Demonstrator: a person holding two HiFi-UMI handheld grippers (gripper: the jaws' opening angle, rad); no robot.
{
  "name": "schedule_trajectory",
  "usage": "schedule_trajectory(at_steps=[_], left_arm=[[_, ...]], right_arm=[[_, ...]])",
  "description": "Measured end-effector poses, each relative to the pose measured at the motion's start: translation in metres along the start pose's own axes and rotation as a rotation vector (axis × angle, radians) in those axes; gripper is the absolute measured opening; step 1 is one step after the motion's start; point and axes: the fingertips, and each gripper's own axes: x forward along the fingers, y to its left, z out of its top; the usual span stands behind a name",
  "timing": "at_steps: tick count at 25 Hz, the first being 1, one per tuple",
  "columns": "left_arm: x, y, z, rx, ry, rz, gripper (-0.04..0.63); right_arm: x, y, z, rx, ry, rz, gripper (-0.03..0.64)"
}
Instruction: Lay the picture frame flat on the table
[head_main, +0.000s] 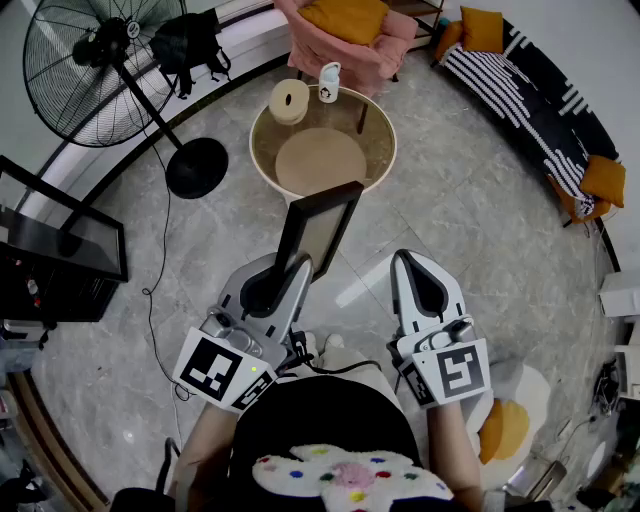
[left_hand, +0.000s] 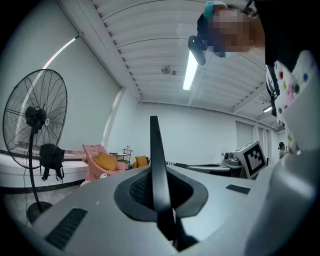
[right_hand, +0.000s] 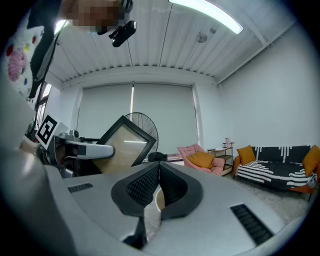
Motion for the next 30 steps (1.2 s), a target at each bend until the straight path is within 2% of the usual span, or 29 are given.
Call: schedule_trajectory(at_steps=[13, 21, 30], left_arm=[[-0.001, 0.003, -0.003, 0.007, 0.007, -0.012, 0.031], [-0.007, 0.013, 0.005, 0.01, -0.027, -0.023, 0.031], [-0.025, 0.029, 0.015, 0.023, -0.057, -0.031, 0.031]], right_arm=[[0.002, 0.007, -0.006, -0.005, 0.017, 0.012, 0.032], [0.009, 0.023, -0.006, -0.033, 0.023, 0.02, 0.032], [0.013, 0.038, -0.003, -0.042, 0.001, -0.027, 0.032]])
